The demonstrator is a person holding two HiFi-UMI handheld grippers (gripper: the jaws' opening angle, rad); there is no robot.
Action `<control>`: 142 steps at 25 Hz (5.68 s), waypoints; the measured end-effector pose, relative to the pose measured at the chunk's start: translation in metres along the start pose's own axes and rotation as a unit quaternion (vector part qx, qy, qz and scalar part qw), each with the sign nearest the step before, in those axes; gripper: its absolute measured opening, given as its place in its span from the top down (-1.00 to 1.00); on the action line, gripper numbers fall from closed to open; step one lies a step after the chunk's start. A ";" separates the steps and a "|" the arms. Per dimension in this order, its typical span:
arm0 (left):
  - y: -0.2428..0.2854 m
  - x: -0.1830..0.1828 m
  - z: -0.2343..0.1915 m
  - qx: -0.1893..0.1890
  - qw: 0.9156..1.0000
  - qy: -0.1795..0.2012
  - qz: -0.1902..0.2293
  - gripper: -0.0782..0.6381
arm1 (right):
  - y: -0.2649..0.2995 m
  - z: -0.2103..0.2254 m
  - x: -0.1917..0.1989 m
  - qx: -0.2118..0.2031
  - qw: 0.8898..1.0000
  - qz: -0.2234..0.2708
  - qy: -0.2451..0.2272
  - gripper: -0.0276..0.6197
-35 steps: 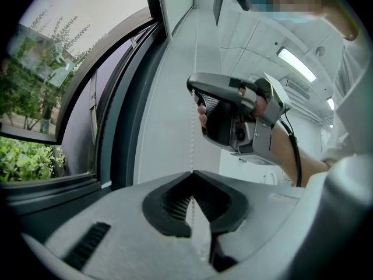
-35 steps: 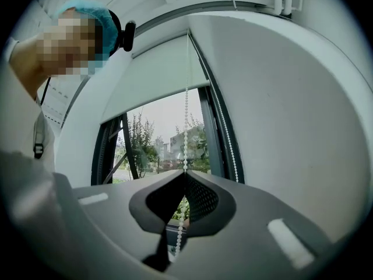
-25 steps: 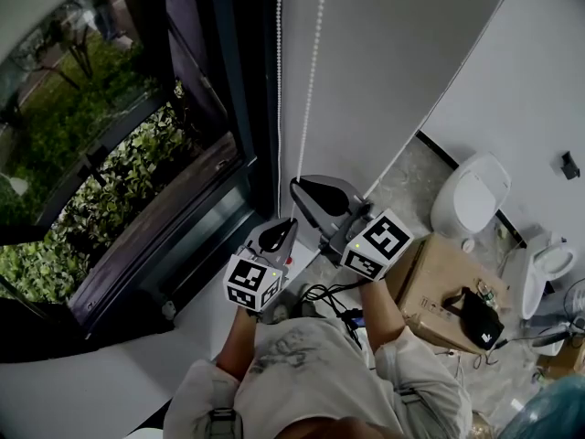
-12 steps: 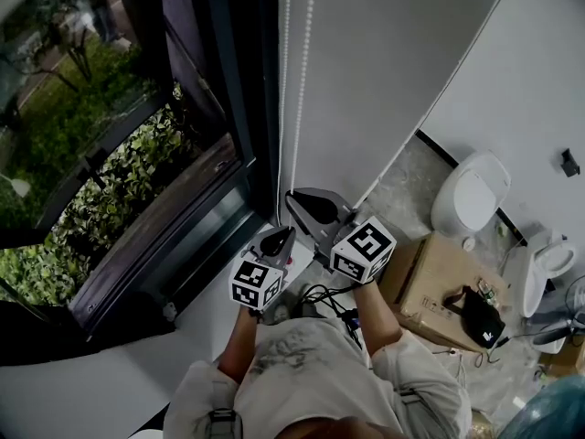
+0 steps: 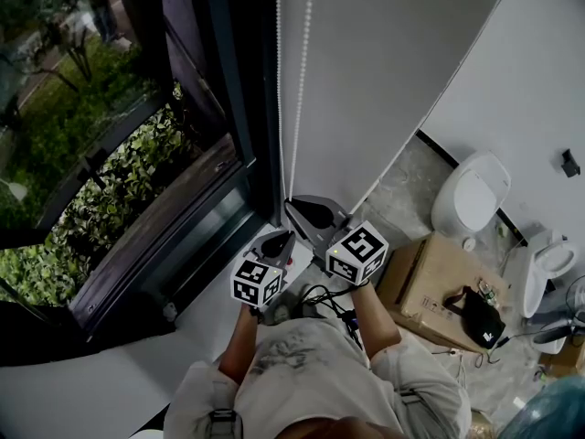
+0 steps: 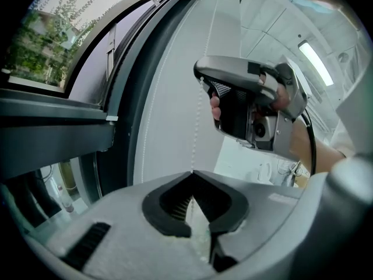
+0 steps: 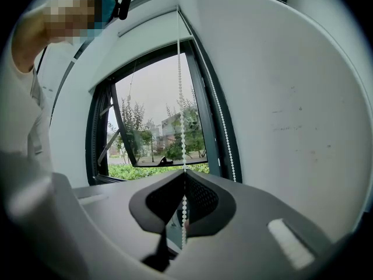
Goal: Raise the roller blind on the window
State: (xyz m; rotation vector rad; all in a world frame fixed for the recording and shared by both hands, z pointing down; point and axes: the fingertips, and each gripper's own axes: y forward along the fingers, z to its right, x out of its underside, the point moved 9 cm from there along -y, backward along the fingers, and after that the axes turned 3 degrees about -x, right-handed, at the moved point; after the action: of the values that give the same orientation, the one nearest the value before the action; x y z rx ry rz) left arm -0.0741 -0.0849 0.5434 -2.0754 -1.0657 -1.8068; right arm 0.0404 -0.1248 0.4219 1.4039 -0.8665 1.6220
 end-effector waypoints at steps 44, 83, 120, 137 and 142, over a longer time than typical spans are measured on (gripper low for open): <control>-0.064 -0.217 0.030 0.004 0.960 0.124 0.252 0.67 | 0.009 -0.010 0.001 -0.005 1.000 0.002 -0.003 0.88; -0.033 -0.128 0.019 0.000 0.986 0.065 0.151 0.76 | -0.006 -0.007 0.091 0.017 0.995 -0.085 0.051 0.88; -0.030 -0.102 0.016 -0.009 0.991 0.054 0.121 0.76 | -0.040 -0.025 -0.038 -0.017 0.997 0.058 -0.057 0.71; -0.030 -0.100 0.019 -0.009 0.991 0.056 0.122 0.76 | -0.005 -0.019 -0.109 -0.022 0.986 0.118 -0.112 0.73; -0.029 -0.100 0.018 -0.009 0.991 0.054 0.123 0.76 | -0.002 -0.017 -0.109 -0.008 0.987 0.114 -0.110 0.86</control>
State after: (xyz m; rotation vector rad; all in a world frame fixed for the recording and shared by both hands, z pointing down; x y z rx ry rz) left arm -0.0775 -0.0925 0.4376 -1.9926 -0.7334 -1.7858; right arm 0.0410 -0.1235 0.3111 1.5372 -1.2049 1.6421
